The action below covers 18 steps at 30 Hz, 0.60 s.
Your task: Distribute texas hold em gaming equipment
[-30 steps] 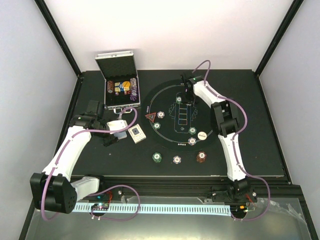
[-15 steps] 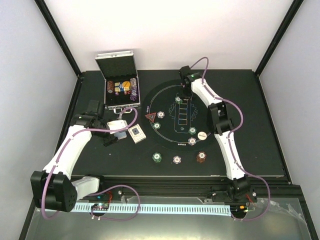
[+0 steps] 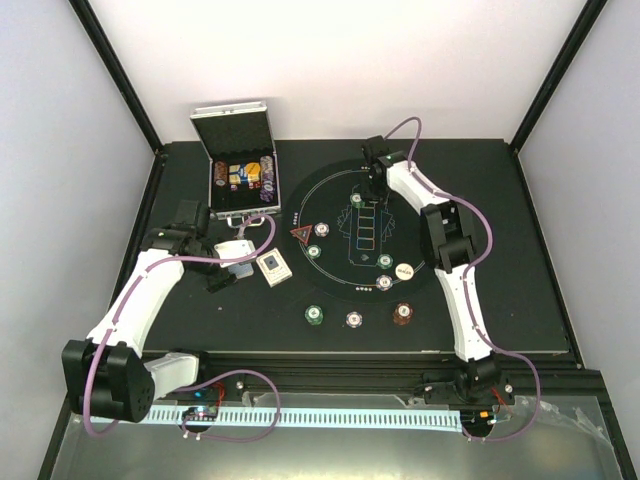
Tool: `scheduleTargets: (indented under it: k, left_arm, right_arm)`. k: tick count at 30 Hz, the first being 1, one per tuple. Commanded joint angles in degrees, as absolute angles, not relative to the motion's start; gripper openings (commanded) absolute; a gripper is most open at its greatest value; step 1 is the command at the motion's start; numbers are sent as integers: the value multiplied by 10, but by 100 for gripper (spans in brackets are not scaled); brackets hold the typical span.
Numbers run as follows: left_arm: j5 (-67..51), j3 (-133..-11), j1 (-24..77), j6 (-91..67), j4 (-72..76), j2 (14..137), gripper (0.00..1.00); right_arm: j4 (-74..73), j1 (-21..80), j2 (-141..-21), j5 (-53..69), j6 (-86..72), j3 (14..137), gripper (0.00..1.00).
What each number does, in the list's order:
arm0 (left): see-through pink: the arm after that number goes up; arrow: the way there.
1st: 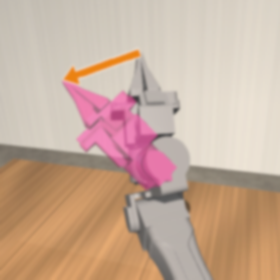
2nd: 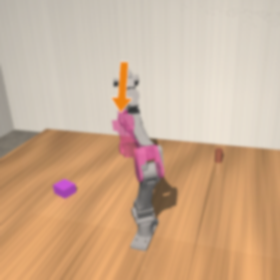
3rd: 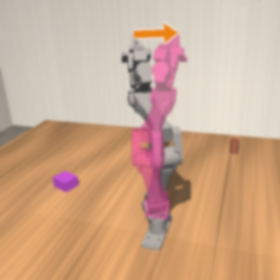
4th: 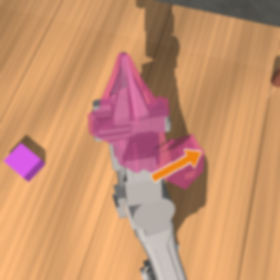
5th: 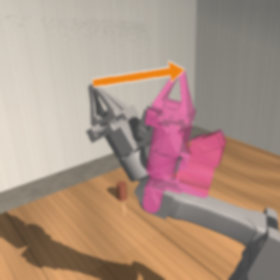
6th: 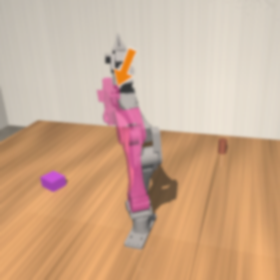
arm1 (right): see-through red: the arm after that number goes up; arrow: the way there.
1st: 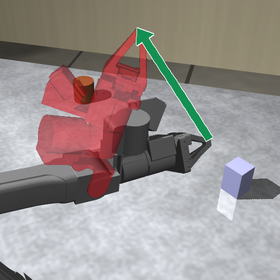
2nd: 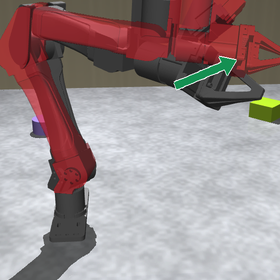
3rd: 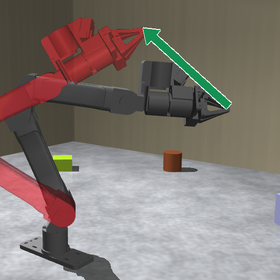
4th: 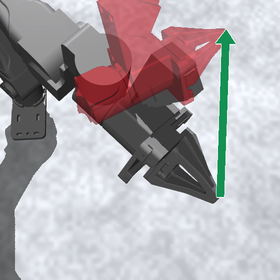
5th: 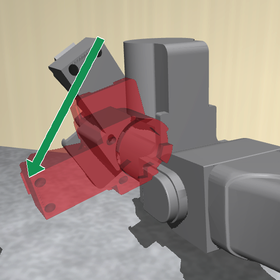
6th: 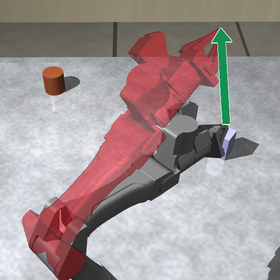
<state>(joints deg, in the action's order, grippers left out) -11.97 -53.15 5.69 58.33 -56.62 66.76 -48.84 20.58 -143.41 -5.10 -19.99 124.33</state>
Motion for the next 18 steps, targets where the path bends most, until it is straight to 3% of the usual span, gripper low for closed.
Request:
scheduleTargets:
  k: [1,6,10,18]
  left_arm:
    - [-121,-555,56,589,-564,658,2]
    - [-120,-555,56,589,-565,656,2]
    - [-123,-555,56,589,-564,658,2]
    - [-122,-551,56,590,-564,648,2]
  right_arm:
    - [-504,203,-1424,-40,-198,1211,38]
    - [-520,203,-1432,-36,-199,1232,41]
    - [-541,203,-1437,-41,-195,1258,59]
    - [-571,203,-1335,-72,-193,1252,66]
